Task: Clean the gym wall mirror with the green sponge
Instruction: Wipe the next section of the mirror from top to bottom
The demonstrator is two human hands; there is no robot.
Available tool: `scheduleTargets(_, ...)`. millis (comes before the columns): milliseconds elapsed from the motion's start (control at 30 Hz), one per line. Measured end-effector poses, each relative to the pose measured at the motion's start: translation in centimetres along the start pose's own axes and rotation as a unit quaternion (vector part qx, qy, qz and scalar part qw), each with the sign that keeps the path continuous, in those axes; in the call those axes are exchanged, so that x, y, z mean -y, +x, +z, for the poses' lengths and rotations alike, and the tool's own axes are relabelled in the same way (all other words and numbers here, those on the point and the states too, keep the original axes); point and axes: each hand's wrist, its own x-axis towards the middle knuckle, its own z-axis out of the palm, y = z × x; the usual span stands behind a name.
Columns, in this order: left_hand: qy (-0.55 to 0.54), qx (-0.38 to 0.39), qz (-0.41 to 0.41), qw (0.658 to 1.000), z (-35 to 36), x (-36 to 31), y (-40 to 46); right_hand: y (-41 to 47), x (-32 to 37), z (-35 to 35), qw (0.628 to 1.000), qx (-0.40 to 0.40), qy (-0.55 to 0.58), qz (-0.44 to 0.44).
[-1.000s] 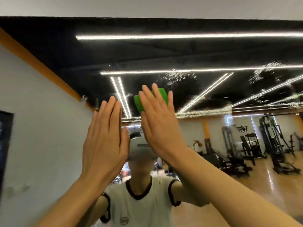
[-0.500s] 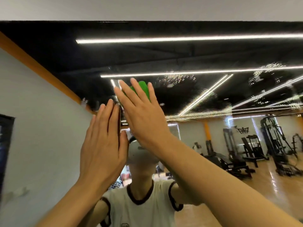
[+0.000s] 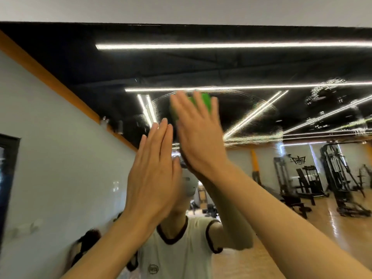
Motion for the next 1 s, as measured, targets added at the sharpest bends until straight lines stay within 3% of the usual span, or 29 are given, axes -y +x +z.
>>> scheduleTargets(33,-0.007,0.001,-0.007,1.000,0.3,-0.3,0.1,0.7,0.1,0.0,0.997,0.039,-0.016,-0.062)
scheduleTargets(100,-0.005,0.005,-0.018,1.000,0.8,-0.5,0.1,1.5,-2.3,-1.0,0.994,0.079,-0.038,-0.067)
scheduleTargets(233,0.017,0.006,-0.009,1.000,1.1,-0.4,-0.1,-2.1,-11.7,-4.3,0.988,0.008,-0.055,0.142)
scheduleTargets(367,0.026,0.005,-0.010,1.000,1.2,-0.5,0.0,-6.3,-14.7,-6.3,0.941,-0.038,-0.060,0.330)
scheduleTargets(433,0.027,0.003,-0.012,1.000,1.3,-0.5,-0.1,-6.0,-11.0,-5.3,0.947,-0.054,-0.041,0.313)
scheduleTargets(533,0.035,0.002,-0.010,0.999,1.4,-0.4,-0.2,-5.9,-3.7,-2.4,0.997,-0.010,-0.005,0.080)
scheduleTargets(600,0.041,-0.001,-0.008,0.999,1.5,-0.5,-0.2,-6.2,-2.2,-1.4,0.998,0.026,-0.002,-0.059)
scheduleTargets(633,0.042,-0.002,-0.007,0.999,1.5,-0.4,-0.2,-6.1,-3.0,-1.5,0.996,0.027,-0.002,-0.086)
scheduleTargets(733,0.043,-0.002,-0.006,0.999,1.5,-0.5,-0.2,-7.3,-7.5,-3.3,1.000,0.019,-0.008,-0.011)
scheduleTargets(833,0.044,-0.002,-0.010,0.999,1.3,-0.6,-0.3,-10.1,-12.4,-5.8,0.978,-0.034,-0.026,0.202)
scheduleTargets(900,0.051,0.000,-0.010,0.999,1.3,-0.7,-0.3,-10.5,-12.1,-5.8,0.952,-0.052,-0.043,0.300)
scheduleTargets(933,0.052,0.002,-0.011,0.999,1.3,-0.7,-0.3,-10.1,-10.6,-5.2,0.949,-0.058,-0.049,0.306)
scheduleTargets(1000,0.049,0.002,-0.013,0.999,1.3,-0.7,-0.3,-9.3,-5.8,-3.5,0.973,-0.046,-0.041,0.221)
